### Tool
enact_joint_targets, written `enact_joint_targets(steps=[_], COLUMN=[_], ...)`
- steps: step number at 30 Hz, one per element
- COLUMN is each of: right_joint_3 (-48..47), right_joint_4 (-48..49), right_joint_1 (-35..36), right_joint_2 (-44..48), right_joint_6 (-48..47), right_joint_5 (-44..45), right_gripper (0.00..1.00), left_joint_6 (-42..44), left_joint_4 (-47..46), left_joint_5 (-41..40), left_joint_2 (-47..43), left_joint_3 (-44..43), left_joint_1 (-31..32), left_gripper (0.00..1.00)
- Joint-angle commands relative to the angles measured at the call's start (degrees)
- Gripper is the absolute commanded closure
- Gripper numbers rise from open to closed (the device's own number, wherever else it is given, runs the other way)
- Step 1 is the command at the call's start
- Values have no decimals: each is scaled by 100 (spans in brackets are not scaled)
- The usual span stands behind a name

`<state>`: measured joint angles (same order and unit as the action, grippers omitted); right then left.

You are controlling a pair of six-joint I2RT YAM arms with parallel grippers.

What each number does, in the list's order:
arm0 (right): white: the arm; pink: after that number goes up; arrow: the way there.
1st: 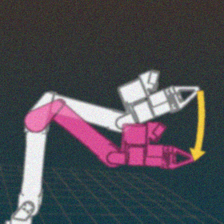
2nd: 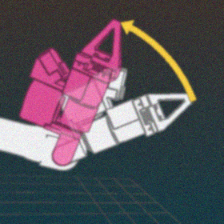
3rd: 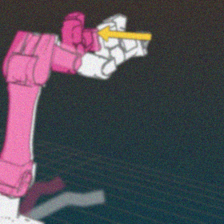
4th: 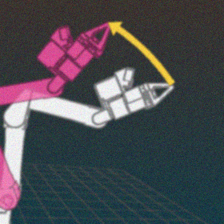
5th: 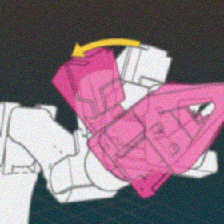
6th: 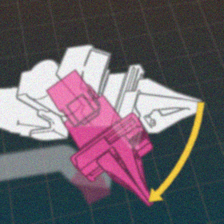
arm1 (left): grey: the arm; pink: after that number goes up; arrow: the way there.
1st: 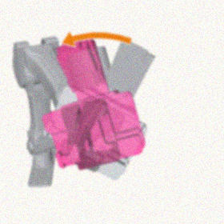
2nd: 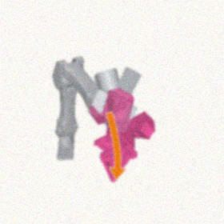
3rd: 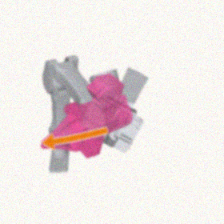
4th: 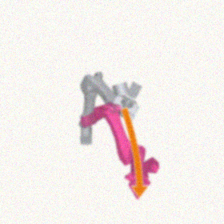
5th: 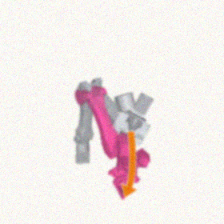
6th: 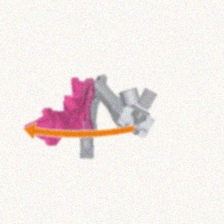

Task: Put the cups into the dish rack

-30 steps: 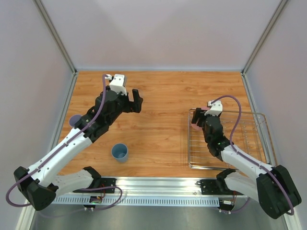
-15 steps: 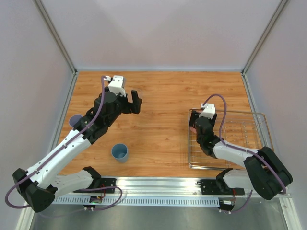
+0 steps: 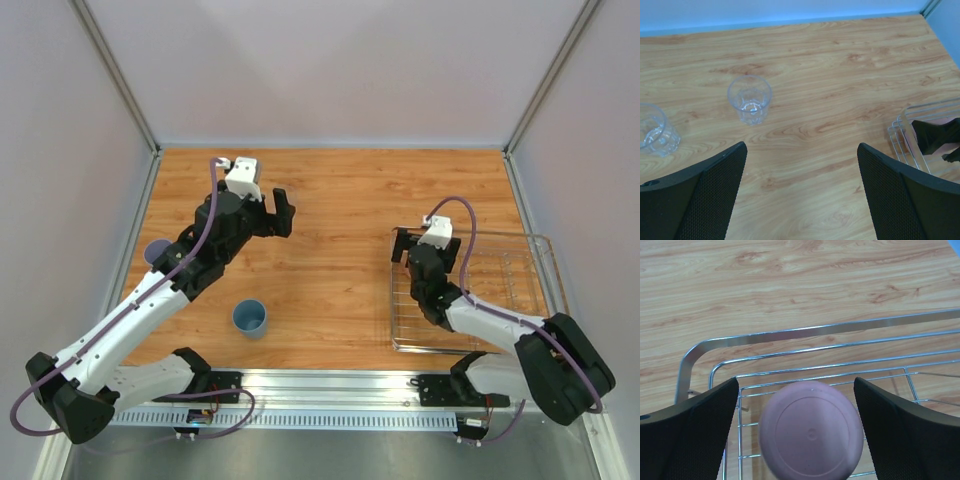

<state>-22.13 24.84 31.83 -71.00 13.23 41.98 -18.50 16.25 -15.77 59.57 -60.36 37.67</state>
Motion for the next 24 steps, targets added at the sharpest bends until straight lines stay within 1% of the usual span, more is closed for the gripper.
enact_joint_targets(steps=[1, 3, 6, 7, 9, 10, 12, 13, 15, 16, 17, 18, 19, 20, 21, 22, 23, 24], right_joint_3=[-222, -248, -309, -414, -537, -703, -959, -1282, -1539, -1670, -1776, -2021, -2171, -2338, -2749, -2953, -3181, -3366], right_joint_4=[-145, -444, -936, -1276, -1630, -2067, -2456, -3110, -3458, -3651, -3679, -3714, -3897, -4021, -4179, -4581, -4759, -4943], right_joint_1=[42, 42, 42, 42, 51, 51, 51, 42, 51, 42, 33, 25, 16, -10, -11, -11, -2, -19], right_joint_2=[455, 683, 1263, 1551, 1904, 2228, 2520, 2817, 3056, 3136, 3206, 3268, 3251, 3181, 3006, 2874, 2751, 2628], right_joint_6=[197, 336, 434, 495, 487, 496, 452, 522, 627, 715, 759, 751, 707, 620, 619, 636, 654, 698], right_joint_5=[4, 12, -31, -40, -110, -128, -225, -251, -243, -208, -251, -269, -321, -504, -550, -559, -611, -638], right_gripper=[0, 0, 0, 0, 0, 0, 0, 0, 0, 0, 0, 0, 0, 0, 0, 0, 0, 0], left_joint_6=[163, 163, 119, 14, -161, -258, -478, -618, -707, -751, -743, -638, -576, -506, -375, -365, -373, -373], left_joint_4=[-236, -245, -228, -132, 35, 271, 527, 841, 1238, 1623, 1801, 1959, 2239, 2338, 2408, 2574, 2689, 2777], left_joint_5=[30, 56, 83, 83, 74, 74, 127, 127, 188, 328, 399, 460, 487, 444, 434, 408, 330, 233], left_joint_2=[-60, -51, 2, 54, 159, 317, 502, 781, 1125, 1553, 1775, 1995, 2423, 2619, 2804, 3162, 3323, 3481], left_joint_3=[-29, -29, -64, -125, -326, -414, -721, -845, -1161, -1563, -1776, -2195, -2408, -2611, -2978, -3156, -3314, -3585], left_joint_1=[-49, -49, -58, -75, -137, -207, -312, -452, -628, -742, -822, -918, -937, -937, -937, -937, -946, -972], left_gripper=[0, 0, 0, 0, 0, 0, 0, 0, 0, 0, 0, 0, 0, 0, 2, 4, 9, 10])
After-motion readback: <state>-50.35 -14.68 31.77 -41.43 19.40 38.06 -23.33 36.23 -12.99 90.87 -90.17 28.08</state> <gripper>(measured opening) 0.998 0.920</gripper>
